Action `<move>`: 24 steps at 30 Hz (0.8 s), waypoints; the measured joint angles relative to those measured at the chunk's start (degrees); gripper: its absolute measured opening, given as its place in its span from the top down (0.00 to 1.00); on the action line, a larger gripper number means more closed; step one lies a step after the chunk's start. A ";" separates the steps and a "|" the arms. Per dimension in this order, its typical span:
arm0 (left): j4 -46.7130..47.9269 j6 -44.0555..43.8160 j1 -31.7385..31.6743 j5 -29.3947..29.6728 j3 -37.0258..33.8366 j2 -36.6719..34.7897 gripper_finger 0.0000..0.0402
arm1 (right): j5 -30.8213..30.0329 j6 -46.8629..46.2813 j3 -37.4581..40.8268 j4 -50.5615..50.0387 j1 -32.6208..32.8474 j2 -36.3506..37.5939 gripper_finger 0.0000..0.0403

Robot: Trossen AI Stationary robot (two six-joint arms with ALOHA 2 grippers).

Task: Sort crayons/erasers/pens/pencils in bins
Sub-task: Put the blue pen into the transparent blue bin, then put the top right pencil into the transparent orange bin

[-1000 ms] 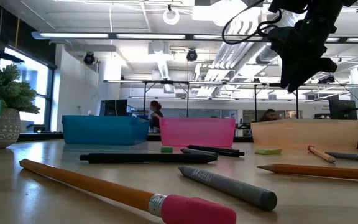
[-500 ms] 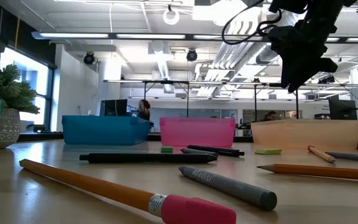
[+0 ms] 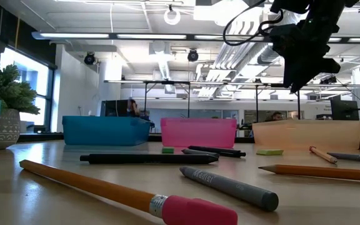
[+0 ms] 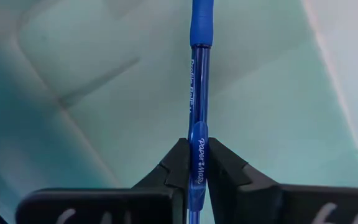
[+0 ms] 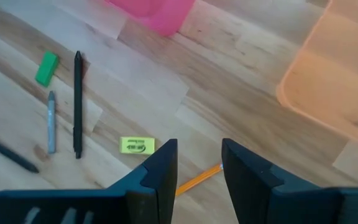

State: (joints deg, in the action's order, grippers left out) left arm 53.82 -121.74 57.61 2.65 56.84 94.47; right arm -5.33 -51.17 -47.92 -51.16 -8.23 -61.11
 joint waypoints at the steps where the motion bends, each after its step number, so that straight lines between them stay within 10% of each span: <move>1: 0.00 0.01 -0.16 -0.33 0.00 0.16 0.94 | 0.43 -0.31 0.00 0.00 0.11 -0.01 0.71; 24: 0.40 2.31 -4.42 5.92 0.00 -7.85 0.53 | 2.74 -13.59 0.00 -3.48 5.77 -0.01 0.71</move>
State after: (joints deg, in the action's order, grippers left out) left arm 54.23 -119.43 53.19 8.57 56.84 86.62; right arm -2.59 -64.77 -47.92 -54.64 -2.46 -61.12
